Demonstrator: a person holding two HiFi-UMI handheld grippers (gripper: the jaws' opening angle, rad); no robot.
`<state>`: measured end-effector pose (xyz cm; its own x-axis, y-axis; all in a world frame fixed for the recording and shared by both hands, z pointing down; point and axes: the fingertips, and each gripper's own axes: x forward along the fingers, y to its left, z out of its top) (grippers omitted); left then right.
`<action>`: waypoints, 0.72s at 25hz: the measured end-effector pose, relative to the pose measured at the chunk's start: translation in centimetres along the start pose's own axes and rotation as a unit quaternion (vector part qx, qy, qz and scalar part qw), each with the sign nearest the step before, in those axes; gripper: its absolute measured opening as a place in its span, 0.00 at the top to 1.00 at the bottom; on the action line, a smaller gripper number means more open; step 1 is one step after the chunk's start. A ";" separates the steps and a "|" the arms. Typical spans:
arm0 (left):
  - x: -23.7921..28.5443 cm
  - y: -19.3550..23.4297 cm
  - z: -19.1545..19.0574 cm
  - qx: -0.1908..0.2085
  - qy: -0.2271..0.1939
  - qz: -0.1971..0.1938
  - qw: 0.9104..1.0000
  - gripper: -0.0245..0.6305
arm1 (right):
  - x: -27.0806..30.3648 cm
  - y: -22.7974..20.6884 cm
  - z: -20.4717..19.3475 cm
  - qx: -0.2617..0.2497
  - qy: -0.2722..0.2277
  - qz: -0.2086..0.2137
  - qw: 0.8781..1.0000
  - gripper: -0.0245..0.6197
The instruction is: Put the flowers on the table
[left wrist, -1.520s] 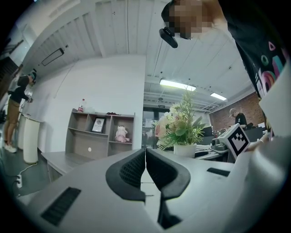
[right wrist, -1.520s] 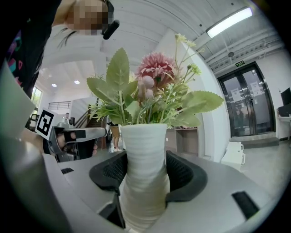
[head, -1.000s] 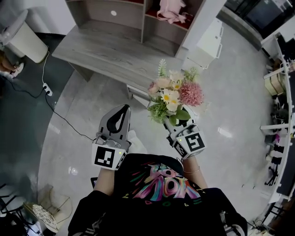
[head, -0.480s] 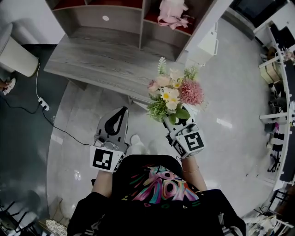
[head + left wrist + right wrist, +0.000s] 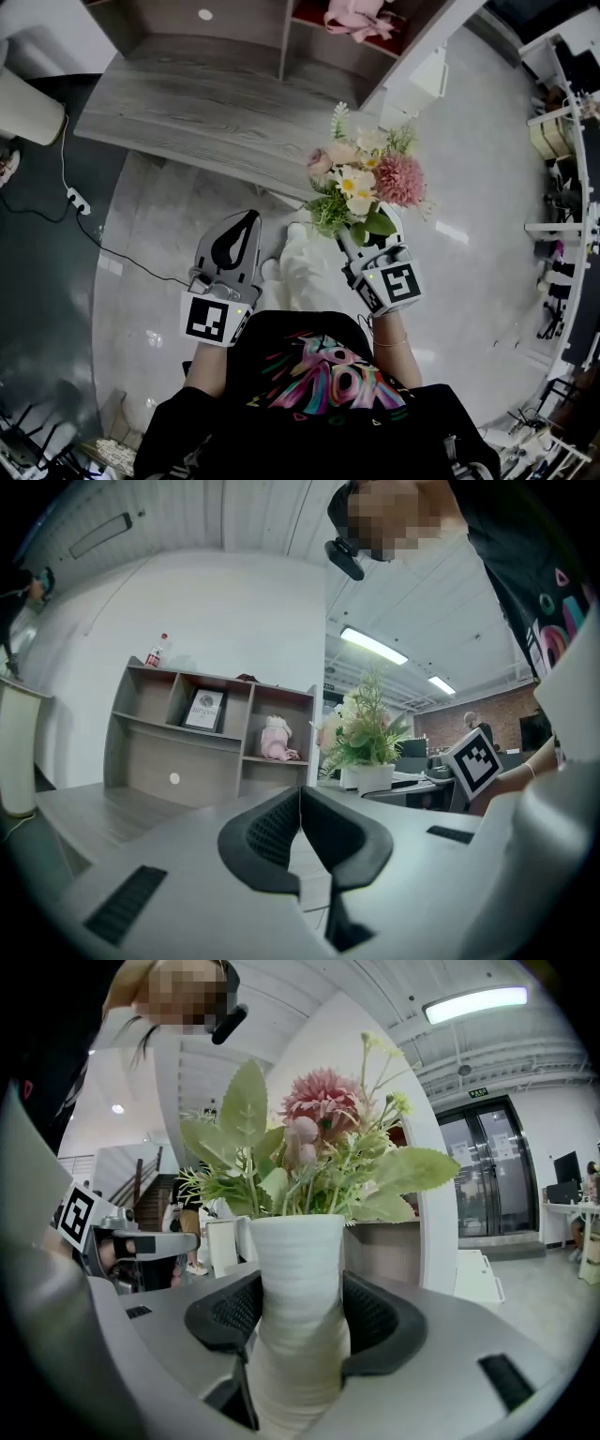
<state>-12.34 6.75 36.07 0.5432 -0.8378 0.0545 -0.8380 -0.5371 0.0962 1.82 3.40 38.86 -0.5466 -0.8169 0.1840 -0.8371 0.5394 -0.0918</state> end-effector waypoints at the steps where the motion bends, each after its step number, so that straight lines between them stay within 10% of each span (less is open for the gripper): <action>1: 0.6 0.3 -0.1 0.000 -0.001 0.002 1.000 0.92 | 0.5 -0.5 -0.2 -0.001 0.000 0.003 1.000 0.54; 18: 16.7 4.9 3.8 0.024 -0.032 0.013 0.999 0.92 | 12.4 -11.3 3.8 -0.007 -0.013 0.044 0.999 0.54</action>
<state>-7.61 -10.25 33.68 0.5183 -0.8552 -0.0071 -0.8540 -0.5180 0.0480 4.40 -13.62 38.51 -0.6186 -0.7713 0.1494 -0.7854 0.6121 -0.0919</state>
